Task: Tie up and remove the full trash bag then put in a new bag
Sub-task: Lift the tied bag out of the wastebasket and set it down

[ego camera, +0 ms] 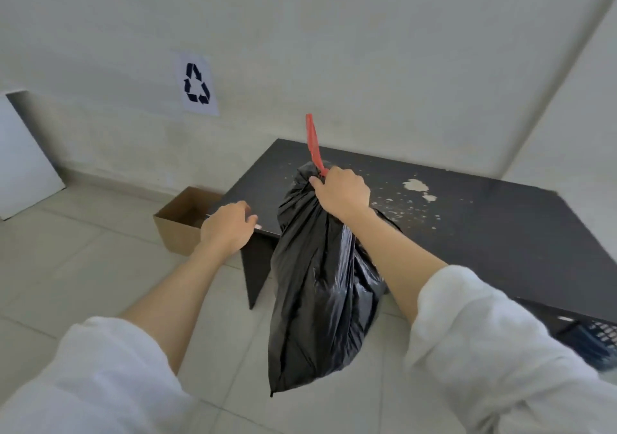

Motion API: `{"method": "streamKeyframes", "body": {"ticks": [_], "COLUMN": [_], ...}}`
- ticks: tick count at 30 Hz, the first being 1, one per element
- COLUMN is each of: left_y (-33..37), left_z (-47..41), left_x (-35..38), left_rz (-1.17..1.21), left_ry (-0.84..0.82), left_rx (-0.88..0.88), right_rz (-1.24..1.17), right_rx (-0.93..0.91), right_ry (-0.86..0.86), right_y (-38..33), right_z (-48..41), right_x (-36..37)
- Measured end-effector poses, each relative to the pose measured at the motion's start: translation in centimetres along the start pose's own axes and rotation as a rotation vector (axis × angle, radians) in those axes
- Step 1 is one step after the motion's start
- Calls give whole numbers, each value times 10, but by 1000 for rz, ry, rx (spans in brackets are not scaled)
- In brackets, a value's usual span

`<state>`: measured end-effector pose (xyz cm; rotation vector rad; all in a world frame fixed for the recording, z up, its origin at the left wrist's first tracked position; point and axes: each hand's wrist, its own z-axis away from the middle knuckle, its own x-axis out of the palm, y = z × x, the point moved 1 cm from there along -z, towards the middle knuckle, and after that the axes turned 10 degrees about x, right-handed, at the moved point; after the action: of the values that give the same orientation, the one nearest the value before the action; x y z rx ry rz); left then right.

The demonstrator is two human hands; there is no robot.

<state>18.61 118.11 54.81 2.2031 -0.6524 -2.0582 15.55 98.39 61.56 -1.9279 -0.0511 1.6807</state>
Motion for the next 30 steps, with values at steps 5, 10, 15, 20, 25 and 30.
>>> {"method": "streamKeyframes", "body": {"ticks": [5, 10, 15, 20, 25, 30], "left_y": [-137, -265, -391, -495, -582, -638], "left_z": [-40, -102, -172, -249, -362, -480], "left_x": [-30, -37, -35, -32, -20, 0], "left_rz": [-56, -52, 9, 41, 27, 19], "left_ry": [-76, -102, -93, -163, -245, -298], "left_rx": [-38, -70, -142, -123, -64, 51], "right_rz": [-54, -108, -126, -138, -246, -320], "right_rx": [42, 32, 72, 215, 366, 462], "right_ry": [-40, -139, -200, -143, -69, 2], "right_y": [-107, -217, -324, -399, -462, -508], "right_z": [-5, -37, -105, -176, -273, -372], "right_x": [85, 187, 287, 355, 405, 455]}}
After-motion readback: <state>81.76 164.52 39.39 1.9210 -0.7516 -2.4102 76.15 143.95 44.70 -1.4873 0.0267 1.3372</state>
